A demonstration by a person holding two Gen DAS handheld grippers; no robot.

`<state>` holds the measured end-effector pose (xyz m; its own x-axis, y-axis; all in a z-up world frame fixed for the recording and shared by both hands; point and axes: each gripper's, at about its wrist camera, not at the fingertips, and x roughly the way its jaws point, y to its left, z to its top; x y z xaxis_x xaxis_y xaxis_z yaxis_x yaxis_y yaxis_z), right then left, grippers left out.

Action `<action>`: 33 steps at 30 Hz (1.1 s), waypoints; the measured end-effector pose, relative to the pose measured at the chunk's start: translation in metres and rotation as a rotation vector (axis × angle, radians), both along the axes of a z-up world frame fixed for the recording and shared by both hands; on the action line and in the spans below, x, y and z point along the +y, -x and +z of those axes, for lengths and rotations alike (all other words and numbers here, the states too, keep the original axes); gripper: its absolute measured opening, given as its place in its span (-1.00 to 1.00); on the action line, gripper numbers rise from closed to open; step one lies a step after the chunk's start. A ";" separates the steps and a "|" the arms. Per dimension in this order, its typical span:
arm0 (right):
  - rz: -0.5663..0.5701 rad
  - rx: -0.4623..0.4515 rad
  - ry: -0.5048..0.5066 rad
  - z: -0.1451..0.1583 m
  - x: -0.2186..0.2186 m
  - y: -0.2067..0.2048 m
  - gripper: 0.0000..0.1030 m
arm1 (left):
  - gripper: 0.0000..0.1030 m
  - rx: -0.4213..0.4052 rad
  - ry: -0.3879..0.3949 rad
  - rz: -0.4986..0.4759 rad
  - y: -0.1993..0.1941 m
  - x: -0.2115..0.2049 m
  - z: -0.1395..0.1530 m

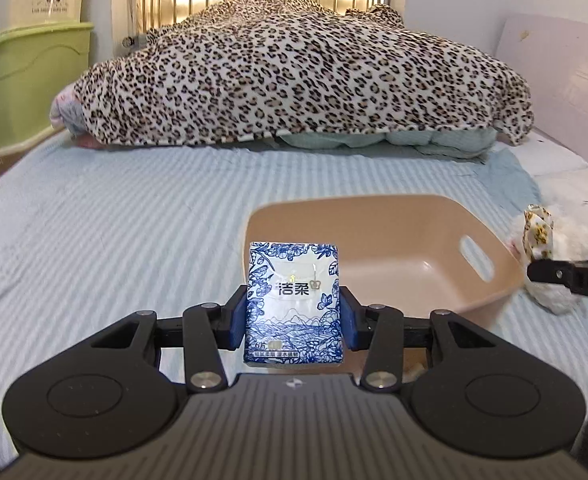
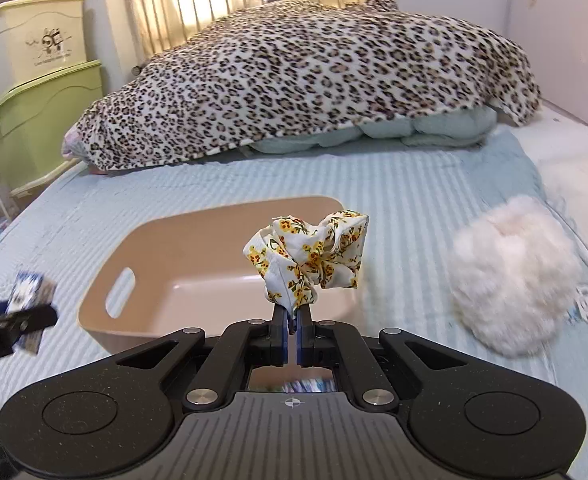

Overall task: Organize objects
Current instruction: 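Carry tissue pack with left tool while right tool carries scrunchie, both releasing into basket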

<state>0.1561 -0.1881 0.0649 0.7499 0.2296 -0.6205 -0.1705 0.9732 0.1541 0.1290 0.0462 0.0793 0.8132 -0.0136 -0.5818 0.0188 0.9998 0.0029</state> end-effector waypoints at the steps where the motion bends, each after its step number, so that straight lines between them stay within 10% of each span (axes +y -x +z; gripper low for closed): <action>1: 0.007 -0.003 0.005 0.001 0.006 -0.002 -0.93 | -0.09 -0.002 -0.008 0.004 -0.008 -0.002 -0.001; 25: 0.091 0.156 0.125 -0.054 0.055 -0.060 -0.87 | -0.05 0.168 -0.145 -0.033 -0.095 -0.030 -0.069; 28: 0.084 0.137 0.115 -0.047 0.053 -0.055 -0.38 | 0.44 0.166 -0.132 -0.045 -0.089 -0.030 -0.059; 33: 0.083 0.097 0.112 -0.029 0.049 -0.040 0.10 | 0.58 0.125 -0.135 -0.035 -0.073 -0.027 -0.038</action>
